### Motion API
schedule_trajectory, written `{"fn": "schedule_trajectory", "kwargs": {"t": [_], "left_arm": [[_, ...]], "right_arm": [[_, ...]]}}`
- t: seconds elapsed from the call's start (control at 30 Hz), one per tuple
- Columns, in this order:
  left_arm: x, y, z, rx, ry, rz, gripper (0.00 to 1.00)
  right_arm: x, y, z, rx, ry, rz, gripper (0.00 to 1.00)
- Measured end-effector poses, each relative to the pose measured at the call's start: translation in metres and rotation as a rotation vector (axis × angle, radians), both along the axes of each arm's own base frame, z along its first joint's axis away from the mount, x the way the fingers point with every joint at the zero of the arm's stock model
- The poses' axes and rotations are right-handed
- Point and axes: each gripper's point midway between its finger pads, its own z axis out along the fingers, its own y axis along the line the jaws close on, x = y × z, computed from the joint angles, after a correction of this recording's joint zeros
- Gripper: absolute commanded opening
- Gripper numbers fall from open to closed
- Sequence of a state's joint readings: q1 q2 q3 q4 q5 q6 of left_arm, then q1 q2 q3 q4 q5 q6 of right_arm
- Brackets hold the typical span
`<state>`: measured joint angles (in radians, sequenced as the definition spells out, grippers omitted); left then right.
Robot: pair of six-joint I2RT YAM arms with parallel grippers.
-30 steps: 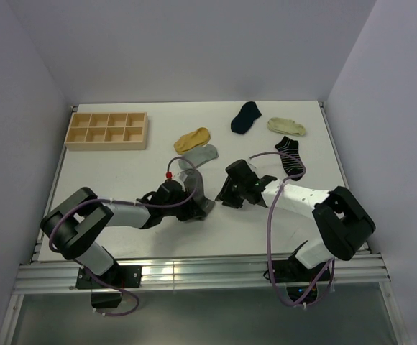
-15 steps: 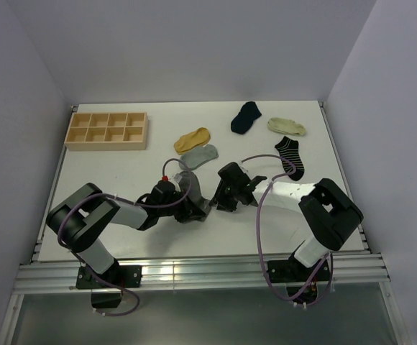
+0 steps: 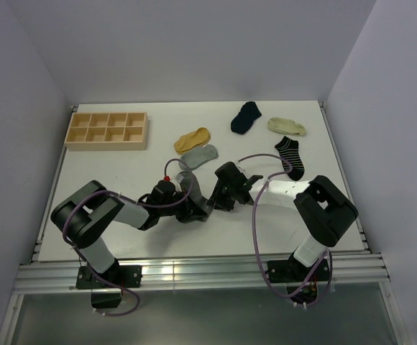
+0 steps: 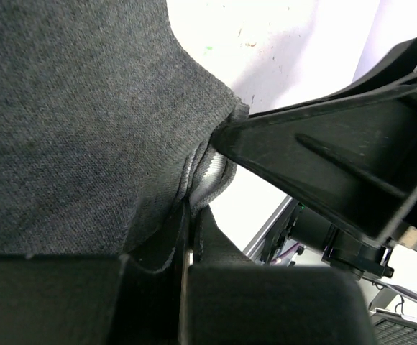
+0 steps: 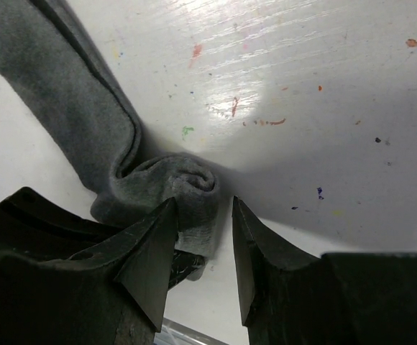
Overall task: Roll the socks
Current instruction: Roll the sock at the center of the board.
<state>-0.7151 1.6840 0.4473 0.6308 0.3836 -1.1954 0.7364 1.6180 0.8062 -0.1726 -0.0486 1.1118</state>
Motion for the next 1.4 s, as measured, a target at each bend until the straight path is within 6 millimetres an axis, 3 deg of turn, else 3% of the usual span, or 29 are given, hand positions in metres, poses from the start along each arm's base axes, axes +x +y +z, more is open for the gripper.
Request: {"fn": "schedule_trajectory", "kwargs": {"t": [0.23,0.43,0.53,0.67,0.77,0.93,1.13,1.4], "left_arm": [[0.0,-0.003,0.0,-0.013,0.001,-0.008,0.0],[0.0,-0.005,0.0,-0.028,0.008,-0.009,0.06],[0.0,-0.004,-0.001,-0.026,0.012,-0.006,0.2],[0.004,-0.002,0.005,-0.002,-0.017,0.007,0.48],[0.011,0.001,0.017,0.06,-0.081,0.029,0.58],[0.017,0.003,0.036,0.243,-0.258,0.038,0.61],[0.011,-0.011,0.052,0.445,-0.509,-0.019,0.6],[0.001,-0.013,0.028,0.664,-0.664,-0.097,0.55]], "right_arm": [[0.0,0.0,-0.003,-0.006,0.004,-0.004,0.32],[0.001,-0.002,-0.005,-0.02,-0.002,0.0,0.01],[0.002,-0.004,-0.004,-0.037,-0.004,-0.002,0.0],[0.005,-0.007,0.001,-0.074,-0.003,0.005,0.0],[0.009,-0.006,0.006,-0.102,-0.003,0.008,0.0],[0.012,-0.009,0.008,-0.15,0.007,0.012,0.0],[0.007,-0.014,-0.002,-0.203,0.056,0.03,0.0],[0.005,-0.014,-0.004,-0.227,0.084,0.048,0.0]]}}
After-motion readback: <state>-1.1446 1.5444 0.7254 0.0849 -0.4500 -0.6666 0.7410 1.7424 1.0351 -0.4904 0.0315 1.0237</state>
